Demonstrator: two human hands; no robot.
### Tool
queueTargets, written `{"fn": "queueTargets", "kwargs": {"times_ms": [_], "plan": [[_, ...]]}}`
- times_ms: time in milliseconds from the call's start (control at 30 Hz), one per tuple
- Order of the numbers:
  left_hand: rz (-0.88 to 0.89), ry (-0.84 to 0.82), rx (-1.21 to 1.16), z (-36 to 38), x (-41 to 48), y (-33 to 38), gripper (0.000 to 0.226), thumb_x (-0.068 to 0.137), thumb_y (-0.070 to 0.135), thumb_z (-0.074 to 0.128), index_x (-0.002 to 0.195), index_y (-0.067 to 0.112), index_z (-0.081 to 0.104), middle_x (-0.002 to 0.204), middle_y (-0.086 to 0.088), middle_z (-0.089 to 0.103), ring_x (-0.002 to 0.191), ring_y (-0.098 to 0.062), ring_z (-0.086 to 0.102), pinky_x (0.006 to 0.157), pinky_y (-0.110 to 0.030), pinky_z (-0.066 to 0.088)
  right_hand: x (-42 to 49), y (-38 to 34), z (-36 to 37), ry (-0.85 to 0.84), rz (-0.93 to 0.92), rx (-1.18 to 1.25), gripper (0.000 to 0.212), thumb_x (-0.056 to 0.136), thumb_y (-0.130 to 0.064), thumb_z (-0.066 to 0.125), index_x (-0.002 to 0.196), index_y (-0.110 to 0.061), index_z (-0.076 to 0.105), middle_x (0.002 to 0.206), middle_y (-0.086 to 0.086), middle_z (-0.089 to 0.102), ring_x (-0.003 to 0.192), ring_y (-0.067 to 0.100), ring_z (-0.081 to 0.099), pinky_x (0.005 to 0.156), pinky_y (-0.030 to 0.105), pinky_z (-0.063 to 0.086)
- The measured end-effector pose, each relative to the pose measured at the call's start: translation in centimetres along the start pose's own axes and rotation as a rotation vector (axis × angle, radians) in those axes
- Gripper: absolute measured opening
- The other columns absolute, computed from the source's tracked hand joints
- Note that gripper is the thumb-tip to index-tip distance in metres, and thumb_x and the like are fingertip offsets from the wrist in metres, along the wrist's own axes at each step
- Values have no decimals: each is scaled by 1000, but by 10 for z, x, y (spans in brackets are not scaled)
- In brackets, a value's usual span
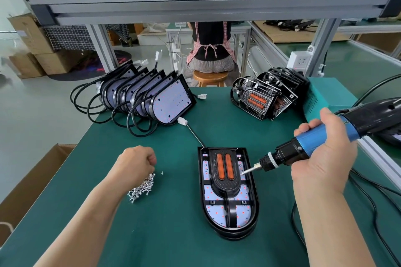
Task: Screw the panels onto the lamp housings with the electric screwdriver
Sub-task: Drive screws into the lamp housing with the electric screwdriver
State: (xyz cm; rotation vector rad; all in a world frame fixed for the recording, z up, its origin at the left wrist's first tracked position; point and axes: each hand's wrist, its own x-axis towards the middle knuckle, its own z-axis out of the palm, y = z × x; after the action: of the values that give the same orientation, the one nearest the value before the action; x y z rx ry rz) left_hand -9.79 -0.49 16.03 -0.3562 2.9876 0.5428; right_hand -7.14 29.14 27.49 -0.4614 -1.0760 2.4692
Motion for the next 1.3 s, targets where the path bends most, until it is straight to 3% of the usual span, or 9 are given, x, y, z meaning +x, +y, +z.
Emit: {"fn": "queueTargets", "kwargs": {"times_ms": [167,233,300,400,567,867,1067,1167,1300], "plan": [[14,113,-107,-4,-1,0,23,81,3,69,76,25,67,81,10,59,77,-13,59,64,-23,43,9,16,-12,-17,-127,-24,13,103,-13,52,104,-6,42,76,1,44,56,6,49,59,16,45],[-9,118,-235,-5,-1,1,19,81,6,75,76,24,70,78,9,64,74,-8,61,61,-17,43,15,17,-16,-37,-126,-30,12,102,-11,55,100,-7,44,74,0,44,55,8,49,58,18,45],[-49,90,-454,-6,-3,4,16,80,6,79,77,22,74,76,2,74,78,-14,69,74,-26,53,23,16,-18,-7,-115,12,19,98,-7,59,87,-12,44,68,0,44,54,13,47,56,22,43],[-73,102,-723,-3,-8,10,13,80,3,79,80,15,77,76,-5,77,81,-22,74,84,-33,55,34,24,-26,-25,-165,-20,18,95,-13,64,91,-12,47,70,0,47,57,14,50,59,24,47],[-128,110,-1164,3,-16,30,3,87,-3,70,87,-2,72,75,-13,74,68,-17,74,61,-16,57,41,28,-25,-19,-187,49,21,88,-15,69,90,-14,48,66,-3,50,55,15,52,58,26,49],[-2,-217,-1312,20,-52,86,20,84,-5,69,82,10,82,80,-17,75,69,-15,72,62,-16,55,40,30,-19,-43,-179,110,21,91,-13,67,81,-15,49,63,-2,49,53,14,51,56,25,48],[19,-376,-1501,22,-63,107,19,68,8,72,84,2,79,80,-15,72,66,-14,69,60,-17,56,36,30,-16,-68,-162,147,23,91,-13,68,78,-16,50,67,-1,49,56,15,51,57,25,48],[24,-398,-1501,23,-65,109,13,75,5,70,83,3,80,81,-16,73,68,-15,71,60,-18,56,35,33,-18,-75,-169,131,21,91,-13,68,80,-16,49,68,-1,49,57,15,51,58,25,48],[24,-269,-1350,26,-65,108,18,86,-6,67,82,6,80,81,-18,74,68,-18,71,60,-19,56,36,34,-20,-80,-160,143,20,91,-14,68,84,-16,48,69,-2,49,56,15,50,59,25,49]]}}
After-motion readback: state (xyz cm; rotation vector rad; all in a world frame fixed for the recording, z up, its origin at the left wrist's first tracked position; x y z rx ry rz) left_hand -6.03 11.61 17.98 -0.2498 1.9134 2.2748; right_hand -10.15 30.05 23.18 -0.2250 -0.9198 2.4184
